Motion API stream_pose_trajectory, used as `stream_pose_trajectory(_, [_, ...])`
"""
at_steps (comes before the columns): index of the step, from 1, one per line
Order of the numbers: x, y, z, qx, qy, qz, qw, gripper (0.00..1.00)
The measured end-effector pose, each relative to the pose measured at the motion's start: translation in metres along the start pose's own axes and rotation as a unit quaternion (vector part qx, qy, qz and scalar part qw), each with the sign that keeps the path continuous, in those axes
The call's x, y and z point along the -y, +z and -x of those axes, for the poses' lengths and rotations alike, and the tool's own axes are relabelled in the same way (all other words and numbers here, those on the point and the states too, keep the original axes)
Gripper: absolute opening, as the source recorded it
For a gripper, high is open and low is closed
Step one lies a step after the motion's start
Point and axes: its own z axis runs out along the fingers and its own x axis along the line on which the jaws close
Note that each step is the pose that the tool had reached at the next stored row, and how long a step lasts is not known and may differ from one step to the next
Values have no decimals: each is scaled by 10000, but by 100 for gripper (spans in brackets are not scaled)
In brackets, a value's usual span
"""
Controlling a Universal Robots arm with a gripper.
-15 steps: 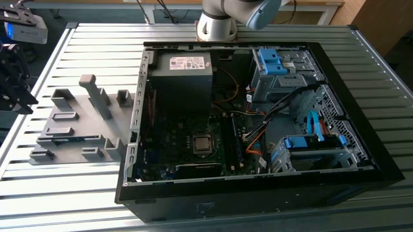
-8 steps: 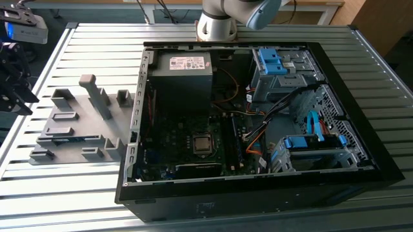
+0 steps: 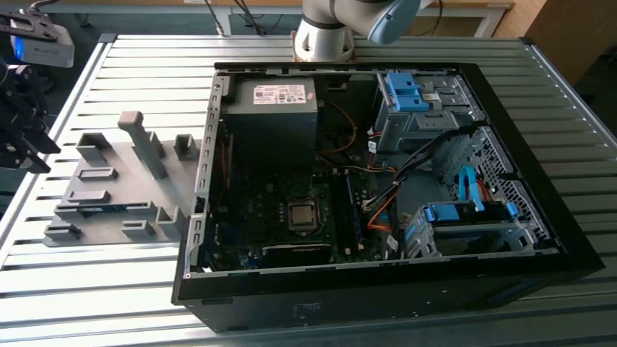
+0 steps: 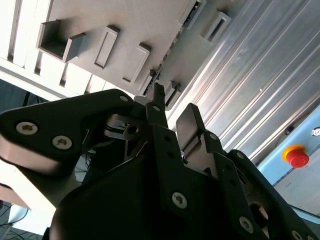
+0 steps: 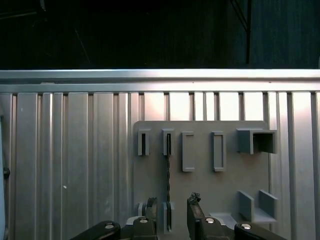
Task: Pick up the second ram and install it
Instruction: 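Pick up the second ram and move it above second insertion slot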
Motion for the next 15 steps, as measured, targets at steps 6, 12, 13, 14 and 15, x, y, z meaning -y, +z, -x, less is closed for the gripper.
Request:
stream_pose_trajectory(6, [0,43,-1,0,0,0,10000,37])
stream_pose_trajectory(12, [1,59,-1,0,0,0,10000,37])
stream_pose_trajectory(13, [1,60,-1,0,0,0,10000,37])
stream_pose_trajectory(14, [1,61,-1,0,1,0,10000,37])
stream_pose_trajectory(15, [1,63,-1,0,1,-1,10000,37])
